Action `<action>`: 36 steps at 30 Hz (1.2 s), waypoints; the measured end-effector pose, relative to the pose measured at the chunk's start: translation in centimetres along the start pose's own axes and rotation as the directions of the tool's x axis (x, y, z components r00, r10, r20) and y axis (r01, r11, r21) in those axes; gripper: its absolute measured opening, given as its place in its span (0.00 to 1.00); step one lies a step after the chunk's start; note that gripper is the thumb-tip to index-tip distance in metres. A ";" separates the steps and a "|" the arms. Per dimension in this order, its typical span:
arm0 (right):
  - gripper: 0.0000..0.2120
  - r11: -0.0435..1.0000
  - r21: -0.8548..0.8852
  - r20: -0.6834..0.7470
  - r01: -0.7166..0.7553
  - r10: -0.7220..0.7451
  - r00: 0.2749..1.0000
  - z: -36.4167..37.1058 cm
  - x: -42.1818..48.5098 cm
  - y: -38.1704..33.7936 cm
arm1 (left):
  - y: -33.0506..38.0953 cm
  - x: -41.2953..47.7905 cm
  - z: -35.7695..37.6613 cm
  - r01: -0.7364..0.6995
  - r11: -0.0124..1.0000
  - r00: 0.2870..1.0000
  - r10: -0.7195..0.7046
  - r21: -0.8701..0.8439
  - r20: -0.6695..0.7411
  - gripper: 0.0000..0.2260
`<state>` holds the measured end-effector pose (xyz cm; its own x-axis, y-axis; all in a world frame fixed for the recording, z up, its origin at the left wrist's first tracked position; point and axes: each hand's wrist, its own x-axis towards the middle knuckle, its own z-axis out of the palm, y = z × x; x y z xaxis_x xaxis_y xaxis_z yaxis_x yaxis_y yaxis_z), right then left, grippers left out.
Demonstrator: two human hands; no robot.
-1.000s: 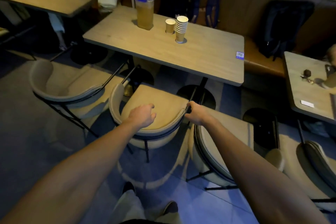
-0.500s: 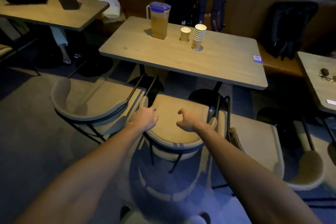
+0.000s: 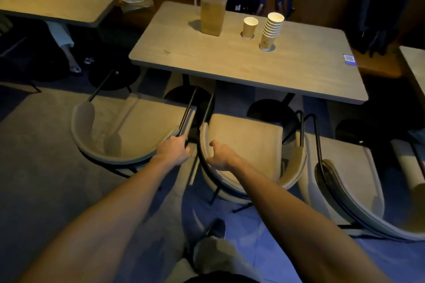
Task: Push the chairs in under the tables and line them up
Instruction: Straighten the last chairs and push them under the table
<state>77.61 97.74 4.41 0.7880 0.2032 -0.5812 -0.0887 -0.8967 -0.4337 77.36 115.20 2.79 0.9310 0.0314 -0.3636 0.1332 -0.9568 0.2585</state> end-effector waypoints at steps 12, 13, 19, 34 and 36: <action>0.30 0.985 0.041 0.067 -0.166 0.163 0.984 4.5 7.5 -1.7 | -7.2 7.4 2.5 0.061 0.998 0.982 -0.062 0.014 0.179 0.23; 0.29 0.981 0.053 0.055 -0.186 0.183 0.982 4.8 8.0 -1.9 | -7.6 8.1 2.9 0.039 0.999 0.981 -0.041 0.019 0.192 0.23; 0.35 0.951 0.075 -0.019 -0.299 0.301 0.953 6.9 11.4 -3.2 | -9.9 11.2 5.1 -0.033 0.993 0.989 0.016 0.116 0.147 0.25; 0.44 0.880 -0.177 -0.182 -0.440 0.410 0.894 12.0 13.2 -2.6 | -13.1 14.4 9.0 -0.081 0.997 0.985 0.078 0.012 0.152 0.25; 0.45 0.881 -0.184 -0.171 -0.436 0.408 0.897 12.1 13.4 -2.6 | -13.1 14.5 8.9 -0.092 0.996 0.984 0.091 -0.001 0.154 0.27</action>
<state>81.00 107.57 -10.61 0.7742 -0.2511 -0.5810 -0.3100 -0.9507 -0.0022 86.10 125.66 -13.85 0.8760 -0.1007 -0.4716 0.0471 -0.9554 0.2914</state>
